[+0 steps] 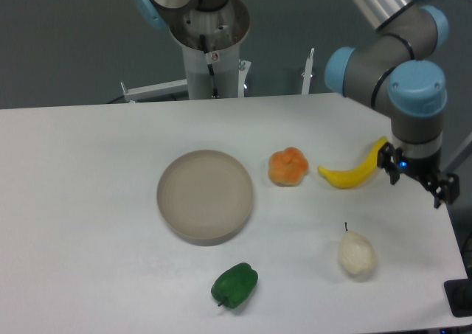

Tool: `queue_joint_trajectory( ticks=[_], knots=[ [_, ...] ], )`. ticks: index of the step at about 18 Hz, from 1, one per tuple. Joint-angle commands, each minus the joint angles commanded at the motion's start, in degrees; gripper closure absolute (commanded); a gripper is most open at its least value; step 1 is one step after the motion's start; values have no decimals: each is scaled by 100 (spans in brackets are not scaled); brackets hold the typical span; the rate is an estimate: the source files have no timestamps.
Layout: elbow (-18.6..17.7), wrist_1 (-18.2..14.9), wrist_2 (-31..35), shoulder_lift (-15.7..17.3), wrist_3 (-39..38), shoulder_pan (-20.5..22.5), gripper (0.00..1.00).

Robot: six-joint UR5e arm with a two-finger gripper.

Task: Pick up the banana from the table
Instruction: 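Move the gripper up and over the yellow banana, then lower the open gripper onto the banana and close on it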

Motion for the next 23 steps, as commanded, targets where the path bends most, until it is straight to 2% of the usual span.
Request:
queue_joint_trajectory(
  ticks=[5,8,11,15,23],
  knots=[
    [-608,26,-18,44,-16,106,0],
    [-784,123,-218,36,-121,142,0],
    [-907,132,-352,1,-192,160,0],
    [-926,492,-387,-201,-253,151,0],
    [-978,536,-378,-298,-262,151,0]
  ],
)
